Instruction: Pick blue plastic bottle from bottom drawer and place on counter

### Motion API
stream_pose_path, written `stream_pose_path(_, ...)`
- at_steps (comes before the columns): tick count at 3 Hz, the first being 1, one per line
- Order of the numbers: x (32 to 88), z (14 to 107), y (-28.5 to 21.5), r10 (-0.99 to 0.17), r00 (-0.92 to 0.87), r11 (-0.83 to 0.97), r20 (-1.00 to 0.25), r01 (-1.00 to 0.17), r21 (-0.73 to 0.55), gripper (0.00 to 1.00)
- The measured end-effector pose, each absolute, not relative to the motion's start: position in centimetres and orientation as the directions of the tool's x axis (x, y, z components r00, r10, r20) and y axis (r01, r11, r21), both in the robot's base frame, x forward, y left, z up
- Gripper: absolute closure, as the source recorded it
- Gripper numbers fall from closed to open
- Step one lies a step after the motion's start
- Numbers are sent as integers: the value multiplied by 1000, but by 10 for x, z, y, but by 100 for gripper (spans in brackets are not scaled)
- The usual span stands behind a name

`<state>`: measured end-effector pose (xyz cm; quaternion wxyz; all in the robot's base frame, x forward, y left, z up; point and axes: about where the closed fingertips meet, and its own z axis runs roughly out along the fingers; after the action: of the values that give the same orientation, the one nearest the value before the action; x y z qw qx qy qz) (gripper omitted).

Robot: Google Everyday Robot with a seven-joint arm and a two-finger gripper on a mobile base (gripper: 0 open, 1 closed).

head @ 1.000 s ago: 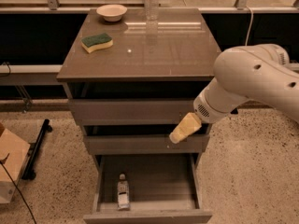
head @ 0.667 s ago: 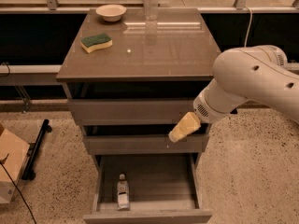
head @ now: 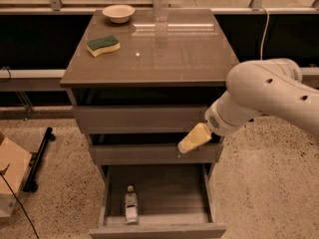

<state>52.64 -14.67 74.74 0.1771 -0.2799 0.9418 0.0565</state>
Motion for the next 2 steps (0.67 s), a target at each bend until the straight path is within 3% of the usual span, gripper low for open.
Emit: stream_pose_path(2, 558, 660, -115, -308, -878, 906, -367, -389, 170, 0)
